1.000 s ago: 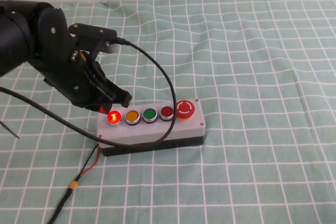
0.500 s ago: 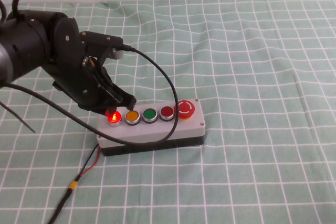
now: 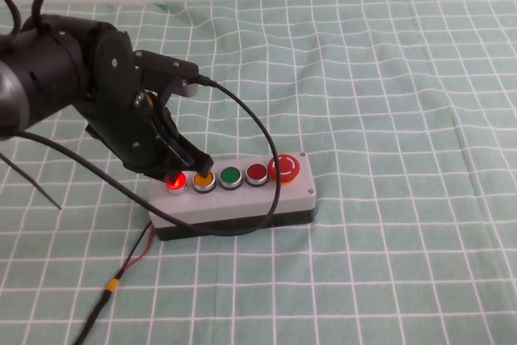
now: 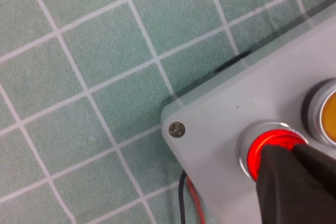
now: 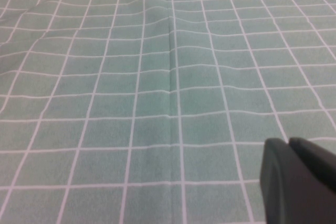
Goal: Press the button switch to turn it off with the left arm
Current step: 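Press the lit red button on the button box to turn it off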
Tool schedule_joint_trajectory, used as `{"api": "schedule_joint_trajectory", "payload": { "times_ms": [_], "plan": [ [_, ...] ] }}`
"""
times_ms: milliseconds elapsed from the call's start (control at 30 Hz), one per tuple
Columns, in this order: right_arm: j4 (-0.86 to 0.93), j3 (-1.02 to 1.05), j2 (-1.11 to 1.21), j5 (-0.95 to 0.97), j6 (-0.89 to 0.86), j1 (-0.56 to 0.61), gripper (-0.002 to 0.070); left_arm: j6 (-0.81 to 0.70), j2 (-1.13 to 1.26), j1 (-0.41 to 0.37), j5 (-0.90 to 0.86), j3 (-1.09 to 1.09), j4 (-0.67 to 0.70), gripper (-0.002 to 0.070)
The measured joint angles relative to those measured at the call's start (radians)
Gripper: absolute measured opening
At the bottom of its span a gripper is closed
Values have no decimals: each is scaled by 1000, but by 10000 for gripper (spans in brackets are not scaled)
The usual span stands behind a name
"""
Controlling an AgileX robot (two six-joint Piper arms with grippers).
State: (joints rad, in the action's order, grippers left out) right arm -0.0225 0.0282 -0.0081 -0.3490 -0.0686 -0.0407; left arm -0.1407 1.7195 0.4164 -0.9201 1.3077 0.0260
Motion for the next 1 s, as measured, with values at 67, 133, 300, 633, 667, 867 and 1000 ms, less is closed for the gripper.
{"api": "schedule_joint_trajectory", "payload": {
  "times_ms": [67, 133, 300, 633, 667, 867, 1000],
  "plan": [
    [0, 0, 0, 0, 0, 0, -18, 4, 2, 7, 0, 0, -11, -2],
    [0, 0, 0, 0, 0, 0, -17, 7, 9, 7, -7, 4, -15, -2],
    [0, 0, 0, 0, 0, 0, -17, 7, 37, 9, -27, 20, -17, -2],
    [0, 0, 0, 0, 0, 0, -17, 10, -20, 9, -58, 51, -17, -2],
    [0, 0, 0, 0, 0, 0, -17, 10, -45, 9, -60, 58, -17, -2],
    [0, 0, 0, 0, 0, 0, -17, 10, -256, 11, -24, 92, -16, -2],
    [0, 0, 0, 0, 0, 0, -17, 10, -380, 11, -24, 79, -14, -2]
  ]
}}
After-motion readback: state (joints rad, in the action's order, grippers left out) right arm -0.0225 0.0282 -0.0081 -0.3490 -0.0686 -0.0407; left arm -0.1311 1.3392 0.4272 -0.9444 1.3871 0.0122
